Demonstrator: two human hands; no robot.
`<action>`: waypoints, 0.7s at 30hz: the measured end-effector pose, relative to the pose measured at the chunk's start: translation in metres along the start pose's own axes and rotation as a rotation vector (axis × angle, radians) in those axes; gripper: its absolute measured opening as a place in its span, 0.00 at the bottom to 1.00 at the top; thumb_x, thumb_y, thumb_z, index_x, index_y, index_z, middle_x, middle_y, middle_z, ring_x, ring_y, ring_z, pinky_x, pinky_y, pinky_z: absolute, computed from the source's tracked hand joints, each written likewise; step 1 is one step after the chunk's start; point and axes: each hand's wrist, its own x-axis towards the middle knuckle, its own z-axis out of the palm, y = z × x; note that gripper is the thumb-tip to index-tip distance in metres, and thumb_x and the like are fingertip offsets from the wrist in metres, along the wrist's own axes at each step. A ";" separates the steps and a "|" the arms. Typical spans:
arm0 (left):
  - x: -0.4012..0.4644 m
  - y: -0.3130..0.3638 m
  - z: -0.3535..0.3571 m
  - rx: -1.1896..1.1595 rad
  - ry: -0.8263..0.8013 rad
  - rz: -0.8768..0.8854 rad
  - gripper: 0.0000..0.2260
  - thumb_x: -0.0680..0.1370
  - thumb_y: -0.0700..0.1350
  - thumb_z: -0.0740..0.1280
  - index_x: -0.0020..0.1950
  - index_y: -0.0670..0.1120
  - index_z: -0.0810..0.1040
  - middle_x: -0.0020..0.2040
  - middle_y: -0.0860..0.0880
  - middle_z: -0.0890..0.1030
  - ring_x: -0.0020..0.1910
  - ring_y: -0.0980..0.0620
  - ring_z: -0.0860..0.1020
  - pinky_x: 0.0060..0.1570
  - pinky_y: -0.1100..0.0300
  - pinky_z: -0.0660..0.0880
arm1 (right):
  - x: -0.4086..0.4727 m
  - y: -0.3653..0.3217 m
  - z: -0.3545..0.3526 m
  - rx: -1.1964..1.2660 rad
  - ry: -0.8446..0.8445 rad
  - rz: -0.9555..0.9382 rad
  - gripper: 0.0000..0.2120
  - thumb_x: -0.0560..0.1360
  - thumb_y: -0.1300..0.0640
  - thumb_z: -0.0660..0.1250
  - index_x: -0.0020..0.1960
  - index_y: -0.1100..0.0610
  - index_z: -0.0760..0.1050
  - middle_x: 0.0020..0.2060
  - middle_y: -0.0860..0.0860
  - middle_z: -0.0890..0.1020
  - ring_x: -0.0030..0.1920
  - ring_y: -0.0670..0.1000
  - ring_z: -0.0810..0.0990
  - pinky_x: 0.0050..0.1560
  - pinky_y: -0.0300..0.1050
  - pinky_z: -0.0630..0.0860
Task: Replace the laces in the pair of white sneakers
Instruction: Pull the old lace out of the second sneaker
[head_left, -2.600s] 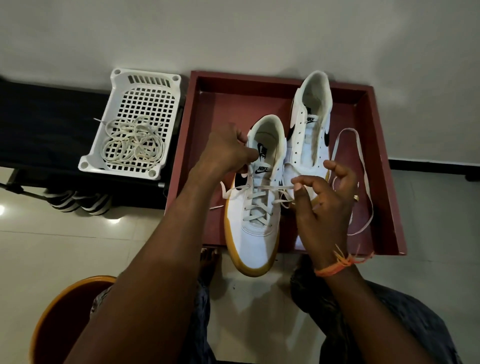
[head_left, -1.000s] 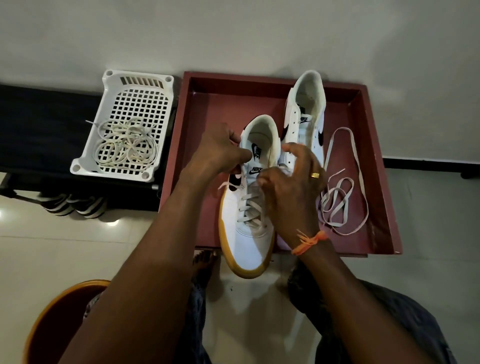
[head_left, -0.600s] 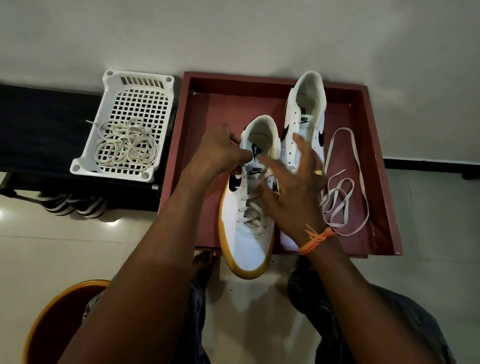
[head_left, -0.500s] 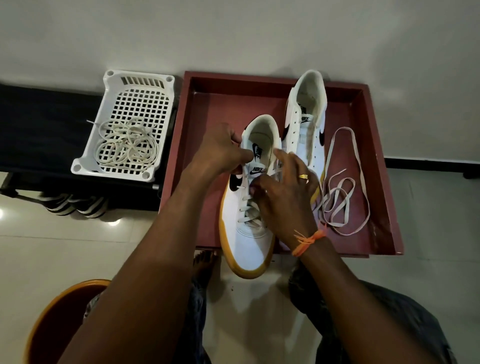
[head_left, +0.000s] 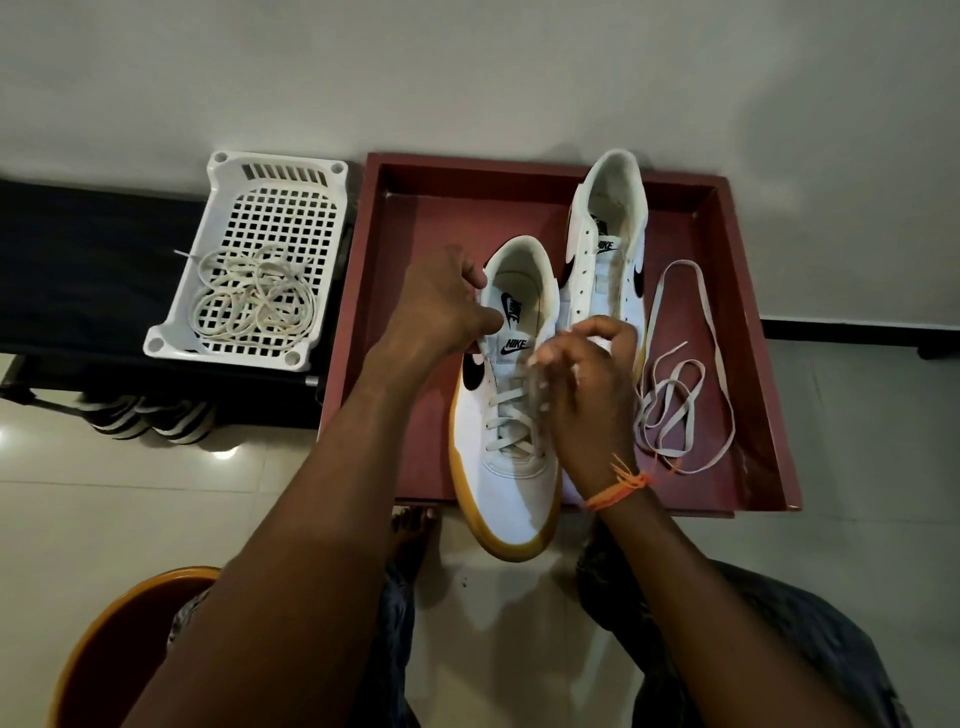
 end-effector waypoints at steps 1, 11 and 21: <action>0.001 -0.001 -0.001 0.021 0.029 0.025 0.16 0.66 0.33 0.76 0.50 0.43 0.77 0.42 0.44 0.79 0.32 0.51 0.79 0.28 0.57 0.80 | 0.005 0.000 -0.004 0.007 0.069 0.043 0.11 0.80 0.56 0.62 0.43 0.61 0.79 0.54 0.59 0.70 0.52 0.30 0.70 0.51 0.19 0.62; 0.000 -0.007 -0.009 0.150 0.198 0.085 0.09 0.67 0.36 0.74 0.45 0.44 0.80 0.43 0.48 0.79 0.36 0.56 0.77 0.29 0.71 0.67 | 0.026 0.043 -0.047 -0.089 -0.190 0.276 0.07 0.74 0.56 0.69 0.38 0.55 0.81 0.33 0.49 0.83 0.34 0.52 0.82 0.42 0.56 0.80; -0.021 0.019 0.013 0.355 -0.238 0.027 0.18 0.69 0.31 0.70 0.54 0.42 0.69 0.39 0.47 0.78 0.32 0.50 0.78 0.23 0.64 0.74 | 0.027 0.014 -0.024 -0.057 -0.032 -0.111 0.15 0.77 0.62 0.59 0.59 0.57 0.80 0.50 0.54 0.81 0.48 0.51 0.80 0.49 0.47 0.78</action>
